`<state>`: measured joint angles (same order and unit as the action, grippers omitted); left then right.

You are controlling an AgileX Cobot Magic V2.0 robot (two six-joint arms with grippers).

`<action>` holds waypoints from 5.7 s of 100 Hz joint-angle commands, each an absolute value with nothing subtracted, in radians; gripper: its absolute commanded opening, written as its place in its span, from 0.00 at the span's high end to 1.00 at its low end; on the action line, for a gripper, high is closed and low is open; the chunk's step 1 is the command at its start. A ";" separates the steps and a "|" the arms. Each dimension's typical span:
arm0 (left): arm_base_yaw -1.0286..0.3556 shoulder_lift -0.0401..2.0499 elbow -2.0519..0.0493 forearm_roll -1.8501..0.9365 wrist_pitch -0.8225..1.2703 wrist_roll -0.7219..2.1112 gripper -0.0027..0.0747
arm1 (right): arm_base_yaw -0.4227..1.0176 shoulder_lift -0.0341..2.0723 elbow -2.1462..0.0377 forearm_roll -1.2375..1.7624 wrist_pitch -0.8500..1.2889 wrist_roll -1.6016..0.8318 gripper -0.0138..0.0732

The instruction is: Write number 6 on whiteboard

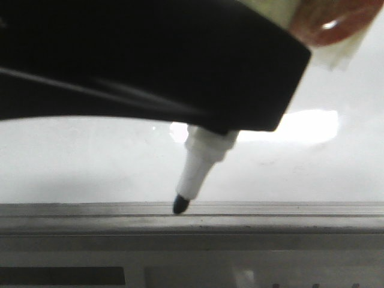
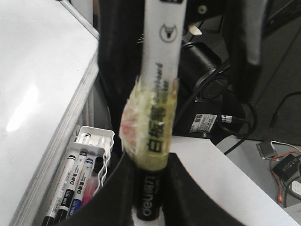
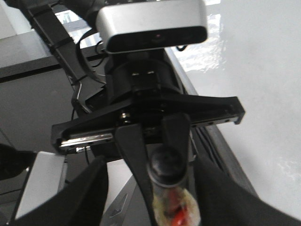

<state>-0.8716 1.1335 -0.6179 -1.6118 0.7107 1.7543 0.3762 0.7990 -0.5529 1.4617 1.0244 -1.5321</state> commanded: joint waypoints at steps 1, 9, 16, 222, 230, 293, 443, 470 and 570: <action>-0.876 1.120 -0.646 -1.670 0.751 1.756 0.99 | 0.411 0.818 -0.585 1.540 1.022 -1.555 0.42; -0.876 1.120 -0.646 -1.670 0.753 1.756 0.99 | 0.436 0.831 -0.585 1.540 0.981 -1.555 0.47; -0.876 1.120 -0.646 -1.670 0.753 1.756 0.99 | 0.450 0.838 -0.585 1.540 0.937 -1.555 0.59; -0.786 0.416 -0.373 -1.568 0.060 1.453 0.99 | 0.456 0.639 -0.589 1.403 0.442 -1.695 0.91; -0.786 0.416 -0.373 -1.568 0.060 1.453 0.99 | 0.456 0.639 -0.589 1.403 0.472 -1.695 0.91; -0.786 0.416 -0.373 -1.568 0.062 1.453 0.99 | 0.669 0.631 -0.589 1.035 0.216 -1.501 0.91; -0.786 0.416 -0.373 -1.568 0.062 1.453 0.99 | 0.529 0.776 -0.557 -0.764 -0.292 0.281 0.91; -0.786 0.416 -0.373 -1.573 0.062 1.453 0.99 | 0.481 0.802 -0.557 -0.732 -0.332 0.281 0.91; -0.786 0.416 -0.373 -1.573 0.063 1.453 0.99 | 0.478 0.924 -0.556 -0.732 -0.291 0.408 0.91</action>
